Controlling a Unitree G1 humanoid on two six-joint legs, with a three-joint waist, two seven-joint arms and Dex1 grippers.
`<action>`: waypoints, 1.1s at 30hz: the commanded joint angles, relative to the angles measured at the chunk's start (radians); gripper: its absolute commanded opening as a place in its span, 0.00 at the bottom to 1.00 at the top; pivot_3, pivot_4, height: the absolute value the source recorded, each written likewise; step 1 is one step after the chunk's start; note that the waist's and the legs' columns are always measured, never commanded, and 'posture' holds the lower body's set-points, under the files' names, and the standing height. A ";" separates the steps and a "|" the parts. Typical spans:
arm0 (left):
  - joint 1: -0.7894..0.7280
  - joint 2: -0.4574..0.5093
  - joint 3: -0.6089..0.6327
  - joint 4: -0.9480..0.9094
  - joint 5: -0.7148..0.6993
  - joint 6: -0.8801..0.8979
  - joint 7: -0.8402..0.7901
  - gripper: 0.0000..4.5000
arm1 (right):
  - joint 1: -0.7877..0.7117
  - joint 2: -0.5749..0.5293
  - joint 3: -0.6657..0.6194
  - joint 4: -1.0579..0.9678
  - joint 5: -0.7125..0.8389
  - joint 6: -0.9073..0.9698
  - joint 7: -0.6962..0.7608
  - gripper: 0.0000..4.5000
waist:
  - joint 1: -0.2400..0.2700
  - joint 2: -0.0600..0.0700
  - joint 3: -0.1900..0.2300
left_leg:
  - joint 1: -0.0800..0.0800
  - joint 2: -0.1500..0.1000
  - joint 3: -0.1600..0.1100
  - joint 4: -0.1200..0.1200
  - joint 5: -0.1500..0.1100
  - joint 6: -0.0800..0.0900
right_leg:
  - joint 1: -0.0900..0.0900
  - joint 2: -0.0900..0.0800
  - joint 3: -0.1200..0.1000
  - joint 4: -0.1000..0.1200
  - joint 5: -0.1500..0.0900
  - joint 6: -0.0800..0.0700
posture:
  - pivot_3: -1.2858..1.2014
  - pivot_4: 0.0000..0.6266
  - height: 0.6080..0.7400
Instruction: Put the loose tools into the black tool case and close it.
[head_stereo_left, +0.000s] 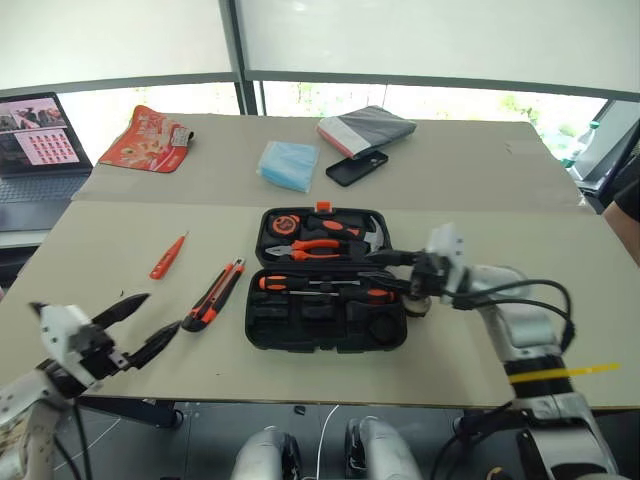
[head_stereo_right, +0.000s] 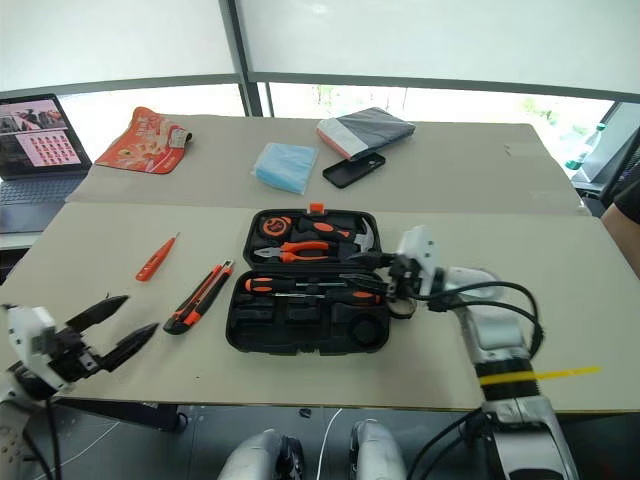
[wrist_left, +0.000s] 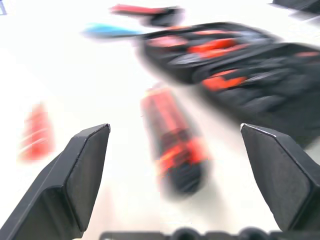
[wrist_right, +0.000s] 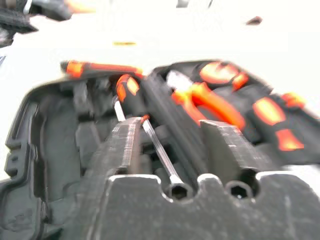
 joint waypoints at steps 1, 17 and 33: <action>0.054 0.011 0.122 0.071 -0.011 0.061 0.115 1.00 | 0.109 0.000 -0.079 -0.144 0.077 -0.065 -0.013 0.86 | 0.004 0.000 0.000 | 0.000 0.000 0.000 0.000 0.000 0.000 | 0.000 0.000 0.000 0.000 0.000 0.000 | 0.52 0.24 1.00; -0.393 0.255 -0.121 0.108 0.048 0.565 0.337 1.00 | 0.202 -0.020 -0.098 -0.269 0.129 -0.185 -0.013 0.97 | 0.031 -0.004 0.002 | 0.000 -0.001 -0.001 0.000 -0.001 -0.002 | 0.001 -0.001 0.000 0.000 0.000 0.000 | 0.52 0.24 1.00; -1.017 0.106 -0.548 0.811 0.404 0.476 0.308 0.82 | 0.105 -0.045 -0.042 -0.249 0.113 -0.150 -0.048 1.00 | 0.010 -0.007 0.004 | 0.002 -0.002 0.007 0.000 0.005 0.002 | 0.000 0.013 0.002 0.002 0.001 0.001 | 0.52 0.24 1.00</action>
